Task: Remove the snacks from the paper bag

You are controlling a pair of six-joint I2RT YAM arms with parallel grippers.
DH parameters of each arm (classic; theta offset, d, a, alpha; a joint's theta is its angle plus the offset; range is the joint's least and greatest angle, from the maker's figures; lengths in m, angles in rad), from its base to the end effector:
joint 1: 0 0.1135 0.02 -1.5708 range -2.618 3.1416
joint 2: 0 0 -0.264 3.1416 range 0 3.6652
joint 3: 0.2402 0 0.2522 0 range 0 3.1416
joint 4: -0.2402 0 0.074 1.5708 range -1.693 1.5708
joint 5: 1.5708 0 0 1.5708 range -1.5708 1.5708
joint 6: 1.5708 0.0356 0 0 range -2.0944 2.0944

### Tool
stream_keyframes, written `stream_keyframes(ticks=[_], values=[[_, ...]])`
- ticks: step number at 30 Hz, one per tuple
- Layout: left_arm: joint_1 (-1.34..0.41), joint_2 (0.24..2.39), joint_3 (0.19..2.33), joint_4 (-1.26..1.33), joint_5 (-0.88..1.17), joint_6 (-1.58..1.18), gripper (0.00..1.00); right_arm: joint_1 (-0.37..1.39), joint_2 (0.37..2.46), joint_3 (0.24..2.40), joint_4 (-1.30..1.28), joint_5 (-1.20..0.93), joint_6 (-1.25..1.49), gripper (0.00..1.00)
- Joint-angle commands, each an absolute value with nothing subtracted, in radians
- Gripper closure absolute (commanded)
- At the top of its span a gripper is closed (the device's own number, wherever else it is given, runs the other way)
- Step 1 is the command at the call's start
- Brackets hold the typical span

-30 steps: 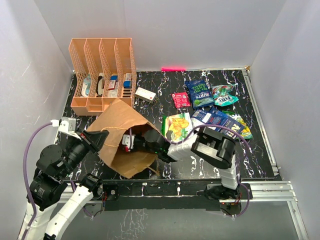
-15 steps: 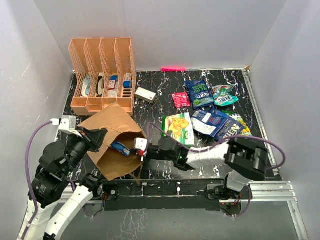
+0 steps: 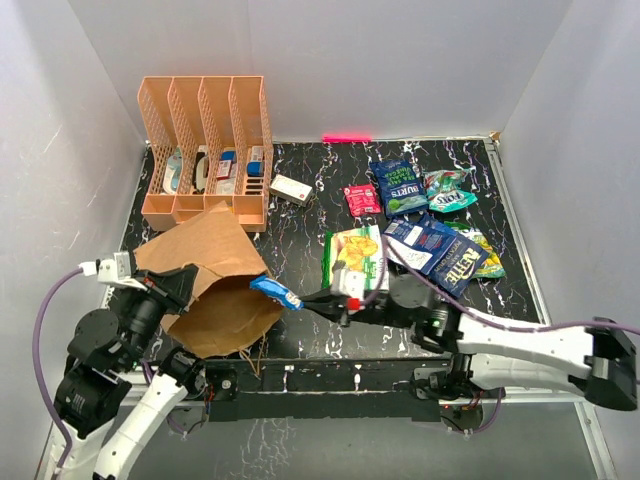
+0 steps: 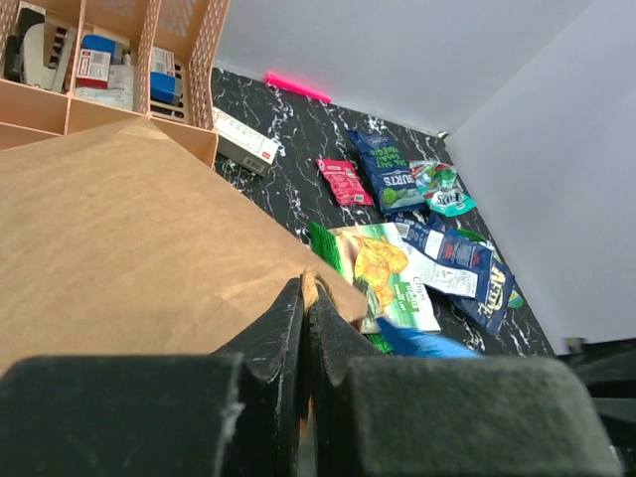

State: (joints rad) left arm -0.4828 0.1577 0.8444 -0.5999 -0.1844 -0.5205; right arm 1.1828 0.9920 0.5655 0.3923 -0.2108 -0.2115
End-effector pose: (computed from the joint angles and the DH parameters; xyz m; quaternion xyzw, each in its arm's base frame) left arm 0.0201 -0.0032 0.3661 -0.0805 0.6715 -0.2984 0.6735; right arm 0.0809 0.2177 0.2841 -0.5152 0.5013 0.3895 0.5758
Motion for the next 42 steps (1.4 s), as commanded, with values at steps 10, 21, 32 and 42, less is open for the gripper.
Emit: stream_keyframes(ticks=[10, 21, 32, 42], values=[[-0.486, 0.674, 1.138, -0.423, -0.082, -0.508, 1.00, 1.182, 0.734, 0.731, 0.088, 0.592, -0.124, 0.92], [-0.486, 0.867, 1.251, -0.218, 0.036, -0.517, 1.00, 0.975, 0.759, 0.677, -0.044, 0.640, 0.084, 0.92], [-0.486, 0.698, 1.217, -0.330, -0.158, -0.423, 1.00, 0.894, 0.908, 0.666, -0.035, 0.472, 0.147, 0.92], [-0.486, 0.614, 1.129, -0.531, -0.609, -0.462, 0.98, 0.880, 1.118, 0.709, 0.081, 0.223, 0.203, 0.92]])
